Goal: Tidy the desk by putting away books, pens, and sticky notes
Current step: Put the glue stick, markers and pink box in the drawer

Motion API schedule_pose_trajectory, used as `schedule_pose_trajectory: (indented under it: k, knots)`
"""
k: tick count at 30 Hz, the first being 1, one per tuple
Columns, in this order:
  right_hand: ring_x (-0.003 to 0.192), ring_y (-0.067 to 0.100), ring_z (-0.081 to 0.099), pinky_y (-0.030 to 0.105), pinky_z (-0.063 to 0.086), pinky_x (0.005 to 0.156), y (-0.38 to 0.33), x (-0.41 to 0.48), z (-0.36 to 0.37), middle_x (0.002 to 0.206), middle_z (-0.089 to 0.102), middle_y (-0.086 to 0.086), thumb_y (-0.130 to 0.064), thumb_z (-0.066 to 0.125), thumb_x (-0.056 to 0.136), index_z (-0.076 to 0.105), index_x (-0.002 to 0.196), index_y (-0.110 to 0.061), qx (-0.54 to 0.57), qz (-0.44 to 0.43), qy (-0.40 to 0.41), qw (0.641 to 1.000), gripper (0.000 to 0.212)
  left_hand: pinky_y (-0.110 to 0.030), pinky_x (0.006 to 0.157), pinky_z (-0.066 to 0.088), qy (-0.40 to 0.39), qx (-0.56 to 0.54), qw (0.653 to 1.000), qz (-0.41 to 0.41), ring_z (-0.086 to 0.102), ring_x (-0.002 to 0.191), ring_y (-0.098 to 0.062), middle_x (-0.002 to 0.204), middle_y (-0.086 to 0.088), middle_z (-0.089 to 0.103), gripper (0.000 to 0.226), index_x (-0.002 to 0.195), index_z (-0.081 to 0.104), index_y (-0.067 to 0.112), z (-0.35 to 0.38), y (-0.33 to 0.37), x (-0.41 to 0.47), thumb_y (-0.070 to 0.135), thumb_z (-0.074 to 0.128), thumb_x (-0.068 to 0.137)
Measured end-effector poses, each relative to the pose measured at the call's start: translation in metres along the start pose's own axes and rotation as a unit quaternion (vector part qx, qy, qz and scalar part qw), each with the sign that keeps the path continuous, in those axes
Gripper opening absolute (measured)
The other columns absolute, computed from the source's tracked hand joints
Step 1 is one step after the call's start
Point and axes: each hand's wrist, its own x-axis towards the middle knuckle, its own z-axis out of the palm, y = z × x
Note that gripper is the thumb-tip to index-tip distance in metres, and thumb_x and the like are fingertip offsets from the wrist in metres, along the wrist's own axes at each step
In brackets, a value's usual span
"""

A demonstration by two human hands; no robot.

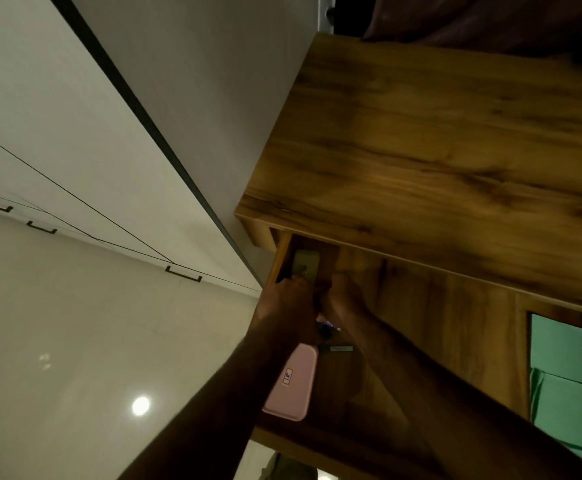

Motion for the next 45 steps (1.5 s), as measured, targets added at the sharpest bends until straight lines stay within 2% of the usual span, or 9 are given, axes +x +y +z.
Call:
schedule_pose_trajectory:
  k: [3, 6, 10, 17, 21, 30, 37, 41, 45]
  knots:
    - [0.106, 0.033, 0.066, 0.038, 0.059, 0.076, 0.008, 0.009, -0.001, 0.119, 0.068, 0.011, -0.011, 0.061, 0.094, 0.065, 0.122, -0.01, -0.027, -0.032, 0.02, 0.999, 0.028, -0.036, 0.085, 0.055, -0.012, -0.01, 1.0, -0.009, 0.066, 0.104, -0.025, 0.115, -0.005, 0.066, 0.05, 0.127, 0.053, 0.012, 0.003, 0.002, 0.0, 0.035, 0.071, 0.086]
    - [0.121, 0.032, 0.06, 0.047, 0.054, 0.097, 0.034, 0.02, -0.01, 0.129, 0.064, 0.01, -0.013, 0.067, 0.089, 0.06, 0.132, -0.012, -0.084, -0.059, 0.012, 0.995, 0.044, -0.037, 0.087, 0.053, -0.018, -0.008, 1.0, -0.012, 0.064, 0.108, -0.027, 0.12, -0.007, 0.064, 0.06, 0.13, 0.049, 0.011, 0.006, 0.001, -0.001, 0.04, 0.074, 0.083]
    - [0.119, 0.025, 0.061, 0.042, 0.054, 0.097, 0.053, 0.003, -0.032, 0.128, 0.064, 0.003, -0.023, 0.081, 0.08, 0.062, 0.128, -0.019, -0.174, -0.094, -0.003, 0.98, 0.052, -0.041, 0.087, 0.054, 0.045, 0.066, 0.997, 0.007, 0.06, 0.112, -0.031, 0.13, -0.012, 0.053, 0.074, 0.141, 0.038, 0.014, 0.015, 0.005, -0.002, 0.037, 0.076, 0.081]
    - [0.13, 0.029, 0.043, 0.034, 0.043, 0.105, 0.071, -0.024, -0.027, 0.138, 0.042, 0.008, -0.034, 0.077, 0.082, 0.045, 0.146, -0.026, -0.261, -0.151, -0.044, 0.952, 0.072, -0.045, 0.087, 0.052, 0.02, 0.151, 0.988, 0.039, 0.043, 0.125, -0.035, 0.146, -0.013, 0.028, 0.055, 0.134, 0.046, 0.032, 0.031, 0.005, 0.002, 0.045, 0.07, 0.085]
    - [0.126, 0.028, 0.043, 0.036, 0.045, 0.099, 0.076, -0.026, -0.016, 0.135, 0.044, 0.006, -0.04, 0.072, 0.085, 0.048, 0.14, -0.025, -0.271, -0.181, -0.001, 0.945, 0.062, -0.042, 0.084, 0.055, 0.037, 0.157, 0.986, 0.044, 0.044, 0.123, -0.032, 0.147, -0.013, 0.025, 0.046, 0.131, 0.049, 0.031, 0.036, 0.001, 0.004, 0.044, 0.065, 0.09]
    - [0.121, 0.033, 0.05, 0.043, 0.05, 0.095, 0.064, -0.006, -0.02, 0.132, 0.048, 0.01, -0.024, 0.065, 0.092, 0.056, 0.127, -0.022, -0.283, -0.154, 0.037, 0.946, 0.036, -0.044, 0.092, 0.052, 0.045, 0.133, 0.989, 0.055, 0.042, 0.128, -0.036, 0.149, -0.015, 0.023, 0.042, 0.132, 0.049, 0.027, 0.032, -0.002, 0.006, 0.039, 0.061, 0.093]
    - [0.131, 0.032, 0.049, 0.041, 0.047, 0.103, 0.046, 0.014, -0.037, 0.146, 0.048, 0.01, -0.021, 0.064, 0.095, 0.051, 0.142, -0.021, -0.273, -0.165, 0.072, 0.945, 0.05, -0.045, 0.094, 0.052, 0.032, 0.135, 0.989, 0.056, 0.043, 0.127, -0.036, 0.149, -0.016, 0.023, 0.06, 0.137, 0.045, 0.026, 0.031, -0.003, 0.004, 0.042, 0.069, 0.085]
    - [0.132, 0.031, 0.045, 0.042, 0.047, 0.103, 0.046, 0.014, -0.036, 0.146, 0.043, 0.009, -0.02, 0.068, 0.09, 0.05, 0.143, -0.024, -0.274, -0.183, 0.075, 0.941, 0.056, -0.045, 0.095, 0.051, 0.036, 0.128, 0.989, 0.061, 0.045, 0.125, -0.036, 0.146, -0.016, 0.026, 0.056, 0.136, 0.046, 0.026, 0.032, -0.005, 0.003, 0.042, 0.067, 0.087]
    - [0.129, 0.03, 0.047, 0.038, 0.048, 0.095, 0.06, -0.004, -0.033, 0.139, 0.049, 0.005, -0.016, 0.067, 0.089, 0.055, 0.136, -0.023, -0.336, -0.241, 0.133, 0.9, 0.049, -0.045, 0.096, 0.051, 0.043, 0.127, 0.989, 0.064, 0.043, 0.128, -0.036, 0.149, -0.016, 0.022, 0.053, 0.135, 0.046, 0.026, 0.034, -0.008, 0.004, 0.039, 0.067, 0.089]
